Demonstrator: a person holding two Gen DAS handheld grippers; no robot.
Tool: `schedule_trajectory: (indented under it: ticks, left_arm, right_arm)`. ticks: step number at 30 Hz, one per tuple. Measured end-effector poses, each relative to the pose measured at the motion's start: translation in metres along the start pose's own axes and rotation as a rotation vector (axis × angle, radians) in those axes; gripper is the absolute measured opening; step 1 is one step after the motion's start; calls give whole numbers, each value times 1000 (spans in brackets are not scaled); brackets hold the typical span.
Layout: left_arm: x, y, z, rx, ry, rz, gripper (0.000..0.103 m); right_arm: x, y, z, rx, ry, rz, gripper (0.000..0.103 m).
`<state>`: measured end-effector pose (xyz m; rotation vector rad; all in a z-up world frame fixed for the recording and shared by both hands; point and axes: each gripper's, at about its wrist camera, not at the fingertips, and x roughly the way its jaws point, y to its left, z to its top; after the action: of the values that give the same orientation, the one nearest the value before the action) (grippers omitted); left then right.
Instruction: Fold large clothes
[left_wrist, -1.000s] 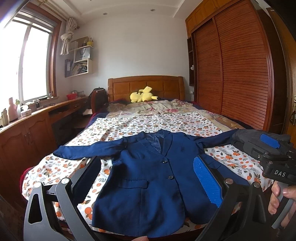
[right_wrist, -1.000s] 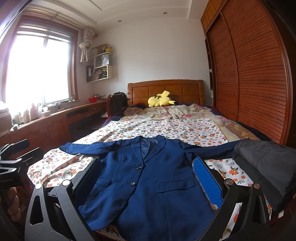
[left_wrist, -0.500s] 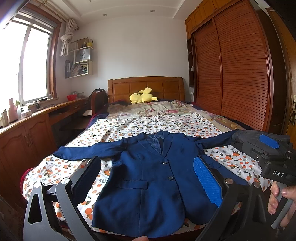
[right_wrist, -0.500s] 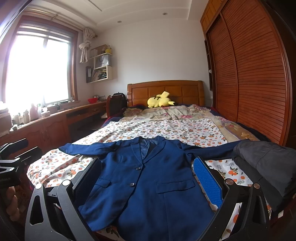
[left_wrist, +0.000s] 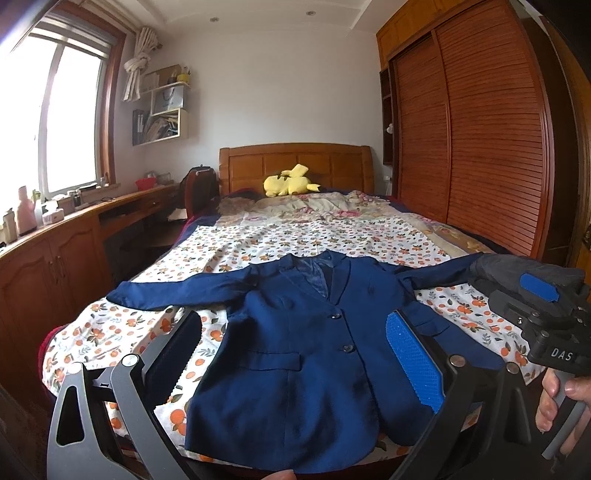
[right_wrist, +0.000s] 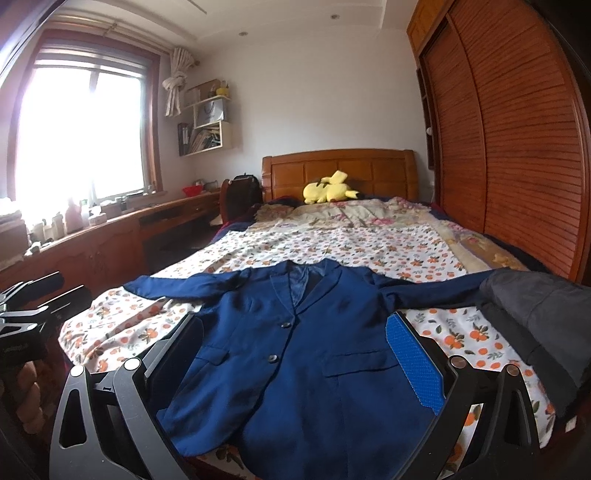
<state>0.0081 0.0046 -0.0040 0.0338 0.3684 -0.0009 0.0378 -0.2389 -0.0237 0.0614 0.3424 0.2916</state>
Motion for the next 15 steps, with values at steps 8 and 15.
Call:
schedule_trajectory:
  ticks: [8, 15]
  left_arm:
    - [32, 20, -10, -17, 46, 12, 101]
    - [67, 35, -19, -10, 77, 25, 101]
  right_arm:
    - [30, 4, -8, -9, 35, 18, 96]
    - [66, 2, -15, -30, 55, 29, 96]
